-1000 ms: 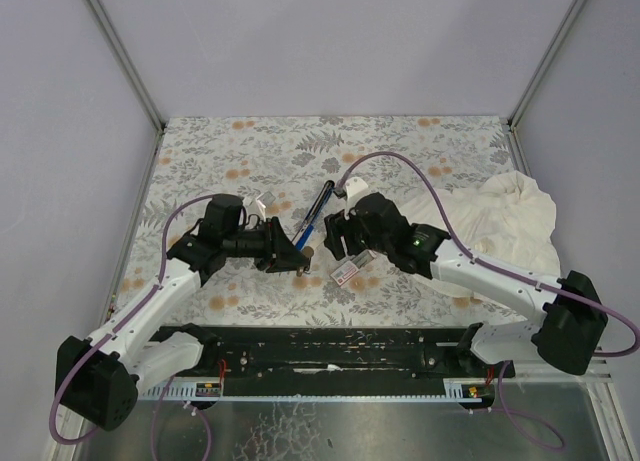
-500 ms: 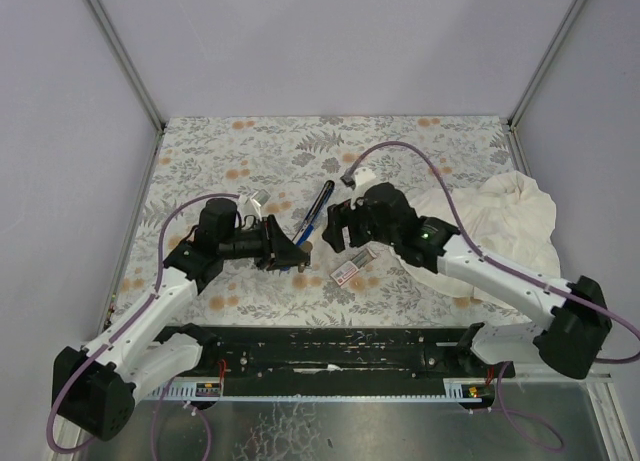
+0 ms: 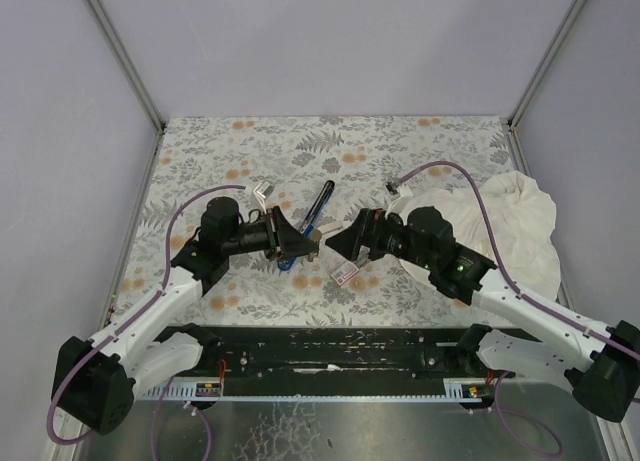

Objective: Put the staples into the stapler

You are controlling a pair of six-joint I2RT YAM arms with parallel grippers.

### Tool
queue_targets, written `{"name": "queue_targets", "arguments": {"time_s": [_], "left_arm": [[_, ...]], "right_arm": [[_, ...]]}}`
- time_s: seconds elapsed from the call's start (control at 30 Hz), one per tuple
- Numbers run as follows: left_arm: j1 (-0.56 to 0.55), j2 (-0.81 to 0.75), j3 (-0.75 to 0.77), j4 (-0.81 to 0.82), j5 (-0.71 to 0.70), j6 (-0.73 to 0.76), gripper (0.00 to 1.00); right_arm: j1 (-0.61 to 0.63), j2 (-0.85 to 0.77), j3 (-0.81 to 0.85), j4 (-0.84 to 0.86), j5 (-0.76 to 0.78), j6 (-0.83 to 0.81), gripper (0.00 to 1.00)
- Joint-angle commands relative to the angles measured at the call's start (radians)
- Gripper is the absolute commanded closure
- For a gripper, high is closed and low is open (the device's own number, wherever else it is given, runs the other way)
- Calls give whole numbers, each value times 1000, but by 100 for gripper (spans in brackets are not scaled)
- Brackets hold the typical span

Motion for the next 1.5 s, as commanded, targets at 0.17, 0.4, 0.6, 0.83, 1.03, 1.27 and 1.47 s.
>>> {"name": "queue_targets", "arguments": {"time_s": [0.17,0.4,0.6,0.83,1.03,1.27,1.47], "left_arm": [[-23,-69,20,172,49,-40,100],[-25,-80,12,205,56,-69,100],[-28,-83,-2,283,61,-118,100],[-30,-80,-3,263,50,-105,100],[-21,-75,56,41,-24,48,42],[22,-38,136,-268,-196,274,9],[27,70,150,-420,-484,376,7]], "right_arm": [[-3,88,-13,354,-141,209,8],[5,141,-23,505,-188,249,33],[17,169,-36,577,-204,255,49],[19,171,-54,632,-191,265,78],[19,100,1,374,-53,111,100],[6,125,80,67,189,-128,100],[-7,308,154,-31,352,-308,100]]}}
